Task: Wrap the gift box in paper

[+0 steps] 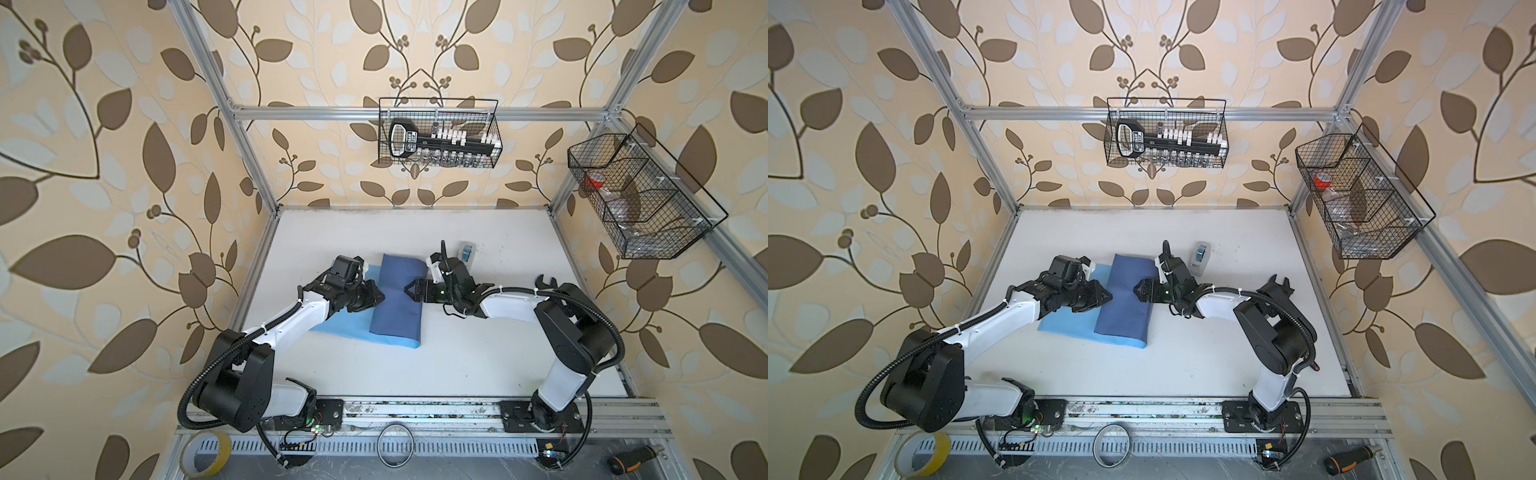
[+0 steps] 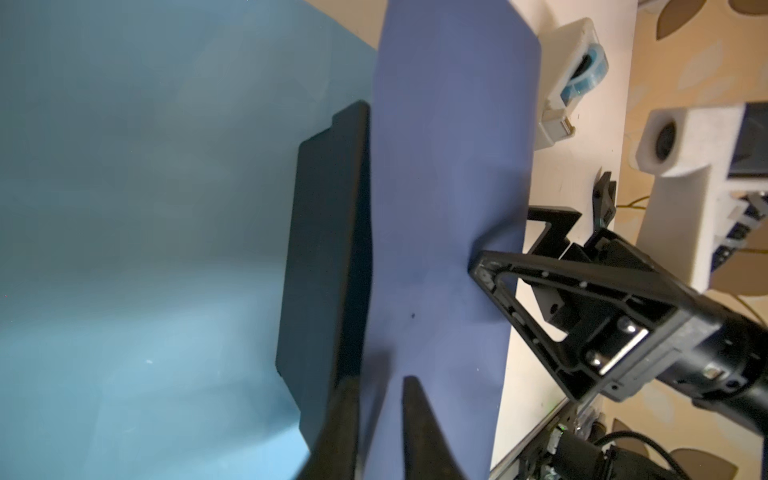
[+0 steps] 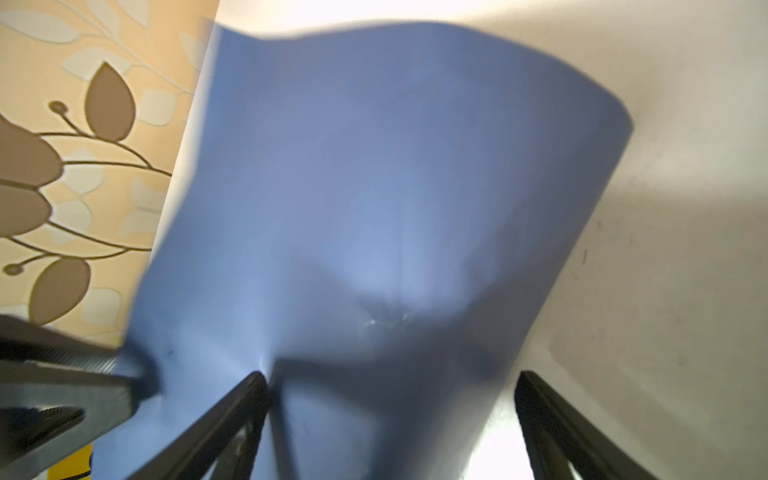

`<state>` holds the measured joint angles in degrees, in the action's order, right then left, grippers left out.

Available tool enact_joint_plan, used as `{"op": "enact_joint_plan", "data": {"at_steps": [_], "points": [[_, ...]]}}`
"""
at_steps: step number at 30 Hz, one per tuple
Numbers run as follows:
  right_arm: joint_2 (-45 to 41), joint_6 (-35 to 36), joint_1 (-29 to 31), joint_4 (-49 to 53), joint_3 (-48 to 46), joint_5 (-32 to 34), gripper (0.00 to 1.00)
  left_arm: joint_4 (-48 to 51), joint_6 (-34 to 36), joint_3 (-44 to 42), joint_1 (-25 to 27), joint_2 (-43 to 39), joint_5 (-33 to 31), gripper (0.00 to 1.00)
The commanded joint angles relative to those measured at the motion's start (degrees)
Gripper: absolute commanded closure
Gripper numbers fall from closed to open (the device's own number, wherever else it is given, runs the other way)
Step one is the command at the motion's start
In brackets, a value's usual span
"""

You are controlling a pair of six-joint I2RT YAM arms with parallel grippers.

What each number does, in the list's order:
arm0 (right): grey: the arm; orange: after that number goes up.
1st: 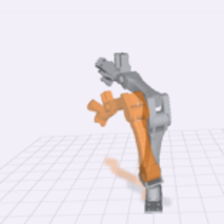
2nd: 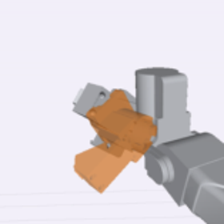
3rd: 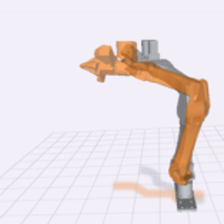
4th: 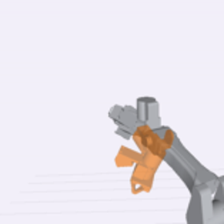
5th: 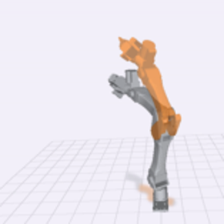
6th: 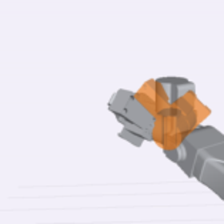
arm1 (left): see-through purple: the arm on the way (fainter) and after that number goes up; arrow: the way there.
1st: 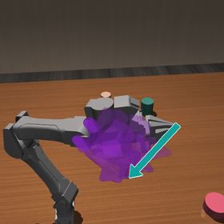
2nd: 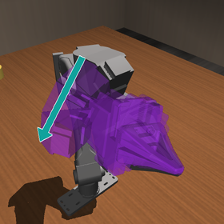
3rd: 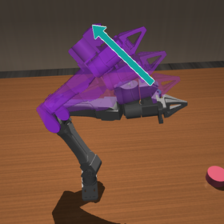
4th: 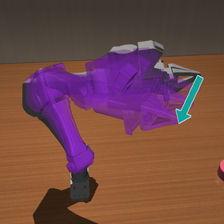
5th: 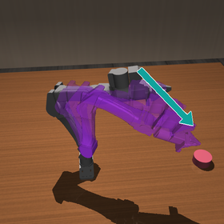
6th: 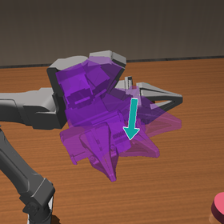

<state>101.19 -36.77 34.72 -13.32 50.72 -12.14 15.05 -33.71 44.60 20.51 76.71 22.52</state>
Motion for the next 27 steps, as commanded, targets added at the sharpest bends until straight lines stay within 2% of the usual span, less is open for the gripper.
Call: {"op": "enact_joint_plan", "data": {"at_steps": [1, 5, 10, 18, 27], "points": [[2.16, 0.14, 0.08, 2.08, 0.35, 0.06, 0.07, 1.52, -0.11, -0.74, -0.83, -3.48, -4.74, 0.53], [2.27, 0.15, 0.01, 1.90, -0.14, -0.09, 0.07, 0.99, -0.52, -0.35, -0.82, -4.70, -8.29, 0.34], [2.21, -0.05, -0.05, 1.27, -0.88, -0.04, 0.08, 0.77, 0.87, 2.87, -0.83, -0.07, -6.57, 0.29], [2.32, -0.40, -0.17, 0.70, -1.15, -0.51, 0.08, -1.92, 1.20, 6.93, -0.83, 9.42, 0.51, 0.31], [1.65, 0.24, -1.27, 0.93, -0.98, -1.81, 0.08, -3.82, 1.42, 5.43, -0.74, 12.81, 4.30, 0.49]]}}
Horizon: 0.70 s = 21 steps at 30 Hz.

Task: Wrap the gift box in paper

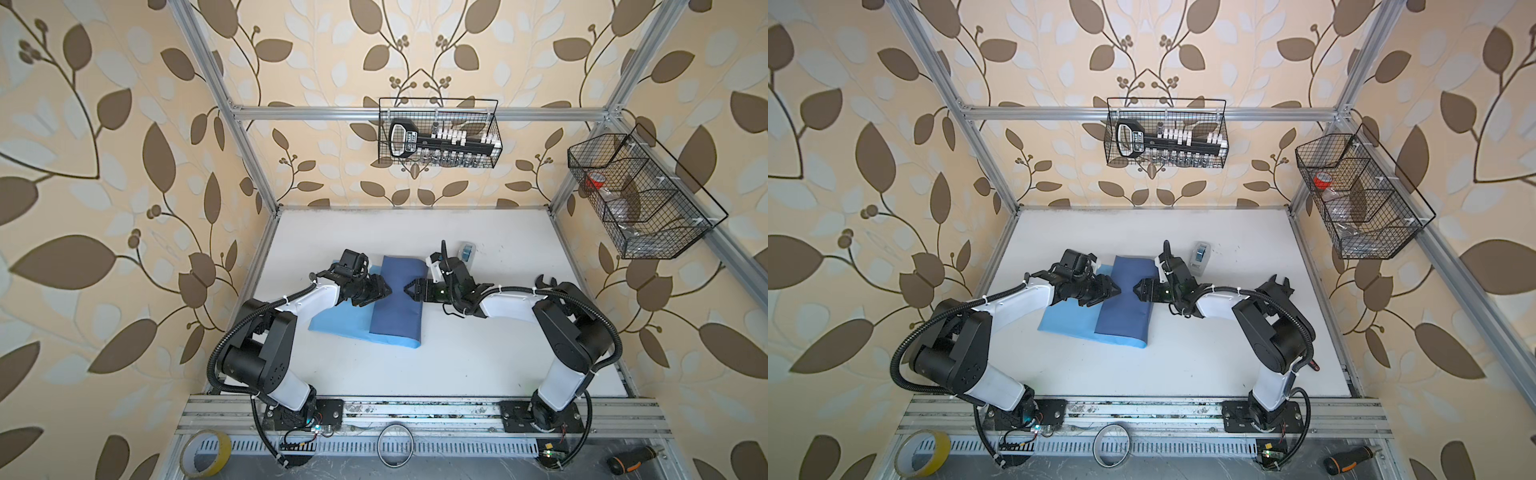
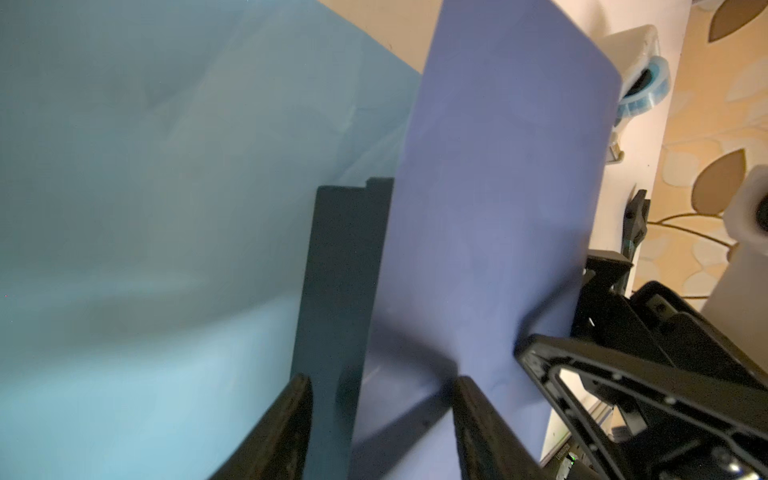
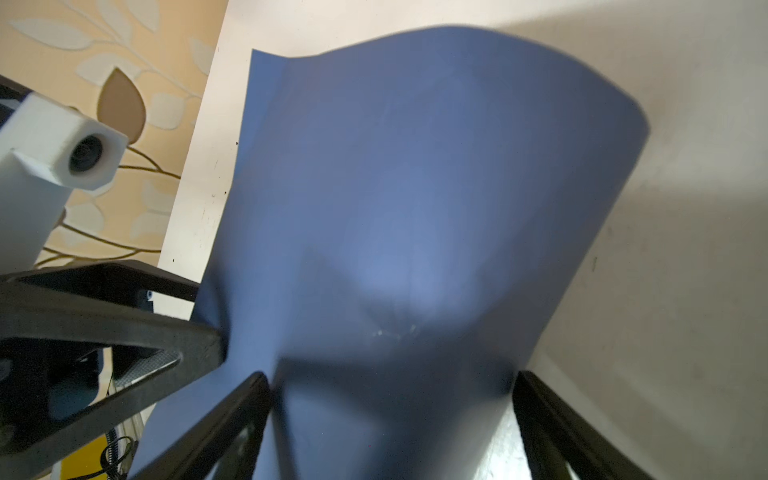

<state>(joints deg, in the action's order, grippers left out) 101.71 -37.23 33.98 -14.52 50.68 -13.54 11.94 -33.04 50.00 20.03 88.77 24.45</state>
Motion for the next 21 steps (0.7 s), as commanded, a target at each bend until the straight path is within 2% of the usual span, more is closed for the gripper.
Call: {"op": "enact_joint_plan", "data": {"at_steps": [1, 8, 21], "points": [[0.96, 0.78, -0.74, 2.13, -0.92, -0.75, 0.08, -1.15, 0.55, -0.60, -0.26, 0.78, 2.76, 0.51], [-0.36, 2.13, -2.53, 2.43, -1.09, -4.11, 0.09, -5.22, -2.46, -5.04, 0.63, 0.42, 6.91, 0.61], [-7.37, 5.36, -5.27, 5.21, -7.37, -6.49, 0.10, -9.32, -7.95, -6.78, 9.29, -1.09, 4.83, 0.66]]}}
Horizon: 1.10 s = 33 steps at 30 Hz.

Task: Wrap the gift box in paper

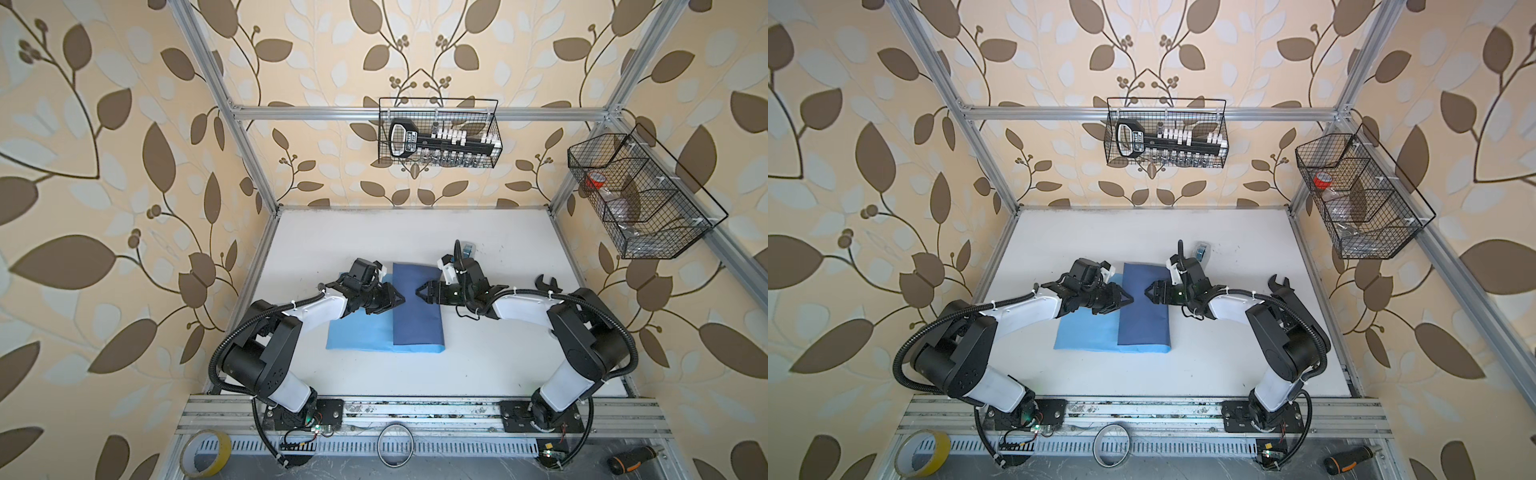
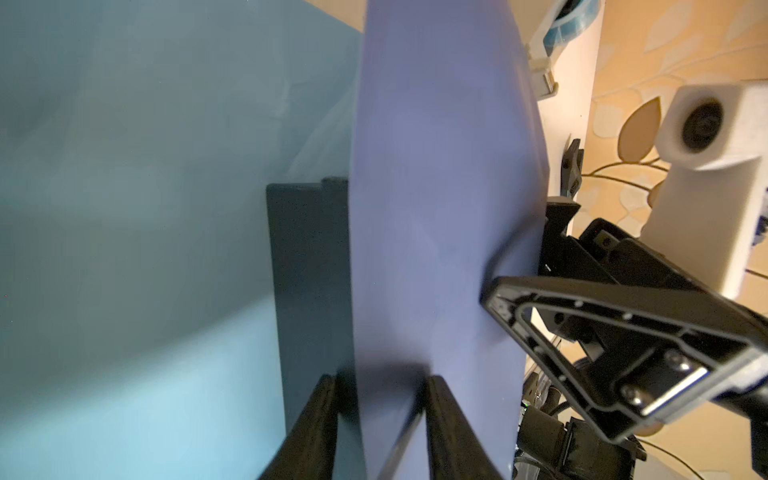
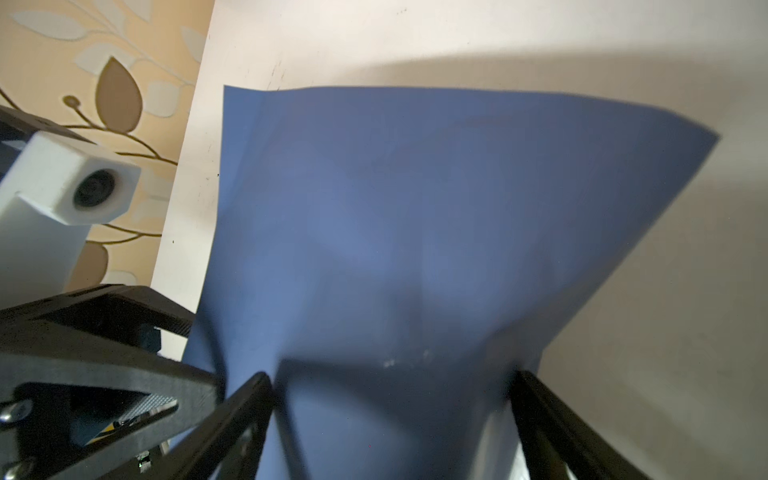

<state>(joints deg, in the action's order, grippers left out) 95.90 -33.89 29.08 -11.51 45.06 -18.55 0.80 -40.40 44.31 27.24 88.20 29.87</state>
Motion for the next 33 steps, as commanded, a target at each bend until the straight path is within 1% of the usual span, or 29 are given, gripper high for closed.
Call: {"op": "enact_joint_plan", "data": {"at_steps": [1, 7, 14, 20, 29, 33], "points": [[-1.86, 2.30, -0.82, 2.40, -2.06, -1.56, 0.10, 1.84, -0.52, -1.03, 2.36, -0.41, -1.02, 0.66], [-4.31, 3.77, -2.38, 4.32, -2.56, -2.37, 0.09, 2.75, 0.63, -1.26, 2.37, 1.19, -3.48, 0.70], [-8.23, 5.93, -4.19, 7.56, -2.87, -2.63, 0.08, 2.80, 0.98, -1.78, 2.37, 1.54, -4.07, 0.73], [-9.07, 6.90, -4.36, 9.05, -2.83, -2.72, 0.09, 2.99, 1.29, -1.75, 2.37, 1.73, -4.29, 0.76], [-7.84, 7.76, -4.62, 10.32, -2.11, -3.28, 0.10, 3.28, 1.73, -1.25, 2.32, 2.32, -4.37, 0.78], [-6.13, 8.10, -5.51, 11.68, -0.25, -6.20, 0.10, 3.51, 1.86, -1.29, 2.23, 2.72, -4.55, 0.79]]}}
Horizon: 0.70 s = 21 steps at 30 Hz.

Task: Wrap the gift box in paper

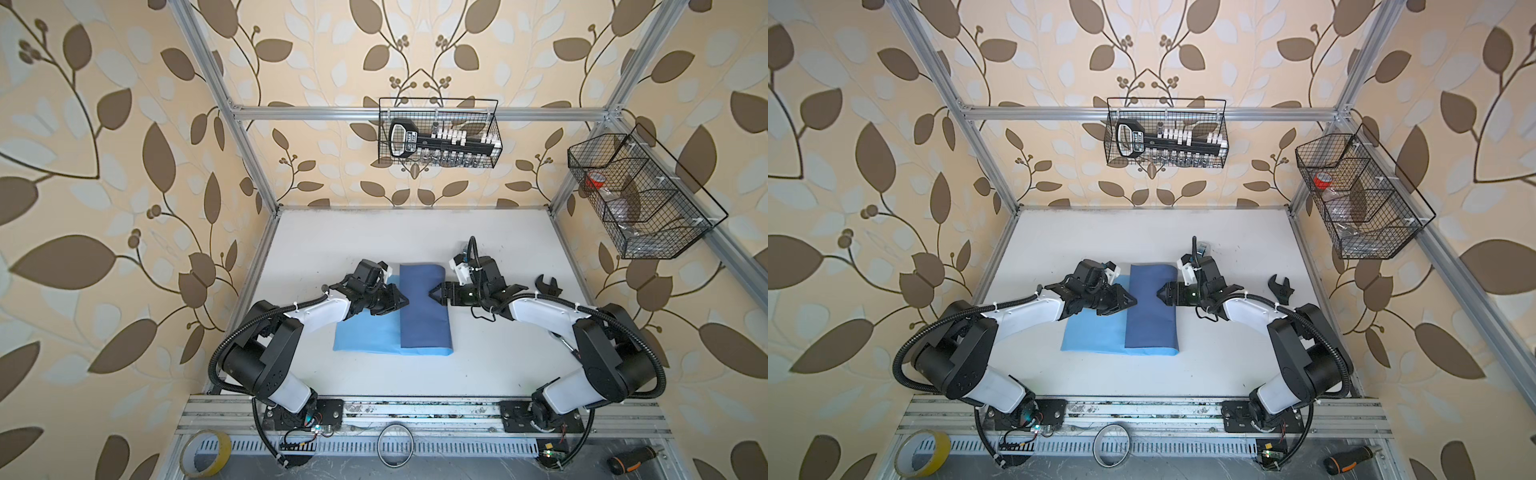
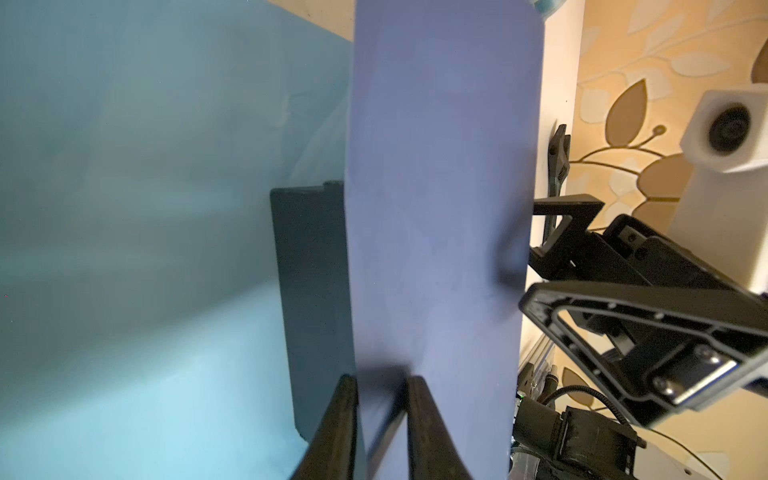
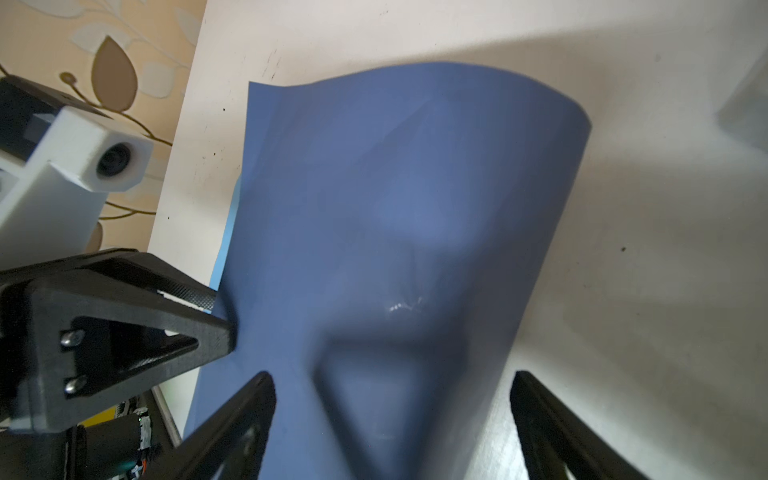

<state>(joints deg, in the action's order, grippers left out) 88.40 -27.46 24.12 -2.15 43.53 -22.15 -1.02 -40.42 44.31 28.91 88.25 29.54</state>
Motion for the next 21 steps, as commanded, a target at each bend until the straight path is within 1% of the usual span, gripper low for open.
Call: {"op": "enact_joint_plan", "data": {"at_steps": [1, 5, 14, 18, 21], "points": [[1.79, 1.88, -0.56, 2.91, 1.90, -3.15, 0.10, 5.26, 1.93, -1.25, 0.62, 2.83, -4.26, 0.79], [4.06, 1.62, -0.61, 4.19, 3.38, -6.51, 0.13, 5.06, 1.93, -1.01, 0.61, 3.25, -4.18, 0.81], [6.32, 1.72, -0.82, 4.91, 4.95, -7.37, 0.17, 4.97, 2.19, -1.07, 0.62, 3.60, -3.95, 0.83], [6.78, 2.21, -1.44, 6.04, 6.18, -6.74, 0.17, 4.97, 2.39, -0.98, 0.62, 3.84, -3.81, 0.84], [5.88, 2.59, -1.99, 6.67, 6.82, -5.06, 0.13, 5.06, 2.52, -0.97, 0.51, 3.71, -3.78, 0.84]]}}
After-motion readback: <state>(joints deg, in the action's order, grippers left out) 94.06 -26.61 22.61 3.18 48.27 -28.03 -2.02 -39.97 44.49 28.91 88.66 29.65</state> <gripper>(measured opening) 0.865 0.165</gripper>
